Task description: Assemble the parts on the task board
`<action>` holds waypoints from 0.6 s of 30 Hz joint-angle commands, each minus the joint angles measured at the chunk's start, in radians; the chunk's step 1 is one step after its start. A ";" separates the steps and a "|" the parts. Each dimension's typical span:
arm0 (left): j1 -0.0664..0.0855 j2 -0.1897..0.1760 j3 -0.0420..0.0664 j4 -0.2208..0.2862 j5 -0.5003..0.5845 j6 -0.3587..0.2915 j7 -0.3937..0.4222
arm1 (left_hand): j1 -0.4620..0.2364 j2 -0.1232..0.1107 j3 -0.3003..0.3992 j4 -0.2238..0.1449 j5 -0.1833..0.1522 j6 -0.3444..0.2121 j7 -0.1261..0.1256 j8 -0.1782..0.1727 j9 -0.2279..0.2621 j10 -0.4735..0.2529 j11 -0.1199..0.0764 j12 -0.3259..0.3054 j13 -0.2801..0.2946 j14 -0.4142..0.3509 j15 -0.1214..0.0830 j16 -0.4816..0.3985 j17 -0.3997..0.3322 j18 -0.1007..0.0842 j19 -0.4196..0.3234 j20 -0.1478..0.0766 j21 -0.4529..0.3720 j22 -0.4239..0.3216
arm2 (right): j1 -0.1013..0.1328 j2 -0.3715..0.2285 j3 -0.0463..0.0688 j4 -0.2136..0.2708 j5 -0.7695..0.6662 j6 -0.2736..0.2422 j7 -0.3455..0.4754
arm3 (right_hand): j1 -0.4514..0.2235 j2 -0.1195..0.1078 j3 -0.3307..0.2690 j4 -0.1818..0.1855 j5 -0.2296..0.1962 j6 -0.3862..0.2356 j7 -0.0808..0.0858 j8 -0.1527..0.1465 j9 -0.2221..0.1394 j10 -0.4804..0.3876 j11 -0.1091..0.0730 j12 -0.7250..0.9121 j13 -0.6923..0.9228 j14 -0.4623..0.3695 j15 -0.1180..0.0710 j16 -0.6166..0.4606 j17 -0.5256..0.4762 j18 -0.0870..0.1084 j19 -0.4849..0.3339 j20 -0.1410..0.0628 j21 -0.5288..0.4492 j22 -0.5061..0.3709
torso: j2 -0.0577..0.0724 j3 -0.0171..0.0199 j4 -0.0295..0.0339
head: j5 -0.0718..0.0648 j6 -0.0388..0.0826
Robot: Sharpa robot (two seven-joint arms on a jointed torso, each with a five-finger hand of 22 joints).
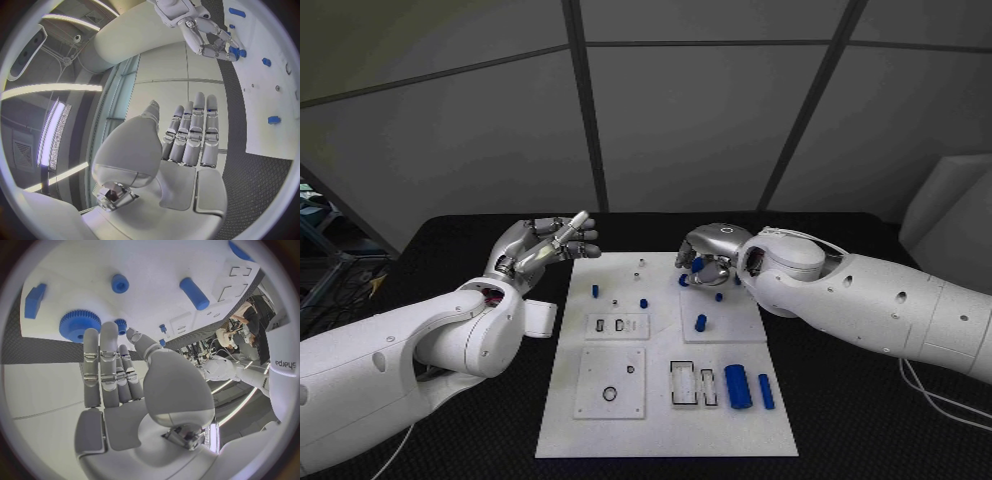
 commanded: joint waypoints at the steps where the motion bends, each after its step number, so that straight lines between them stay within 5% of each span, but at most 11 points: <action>1: 0.001 -0.002 0.001 0.004 -0.011 0.018 -0.001 | 0.005 -0.001 -0.005 -0.003 -0.001 0.002 0.005 -0.006 -0.001 0.003 0.004 -0.005 -0.002 0.006 0.004 -0.006 0.001 -0.011 0.008 0.001 0.004 -0.002 | 0.002 0.005 0.001 -0.006 -0.026 0.029 -0.012 | 0.011 -0.002 0.007 0.005 0.003 -0.005 -0.001 -0.003 0.001 -0.005 0.000 0.005 0.001 0.010 0.007 0.016 0.011 0.012 0.012 0.002 0.020 0.022 | 0.004 0.0035 0.0003 | -0.003 0.000; 18: 0.001 -0.008 0.001 0.011 -0.011 0.020 -0.005 | 0.003 0.000 -0.006 -0.002 -0.001 0.001 0.006 -0.008 -0.002 0.002 0.005 -0.008 -0.002 0.004 0.005 -0.009 0.003 -0.011 0.008 0.001 0.003 -0.003 | 0.002 0.026 0.001 -0.032 -0.027 0.054 -0.007 | 0.014 0.004 0.057 0.025 -0.005 0.021 -0.002 0.001 0.002 0.043 -0.006 0.015 0.001 0.016 0.004 0.204 0.185 -0.011 0.076 0.000 0.148 0.184 | 0.009 0.0052 0.0027 | -0.001 -0.009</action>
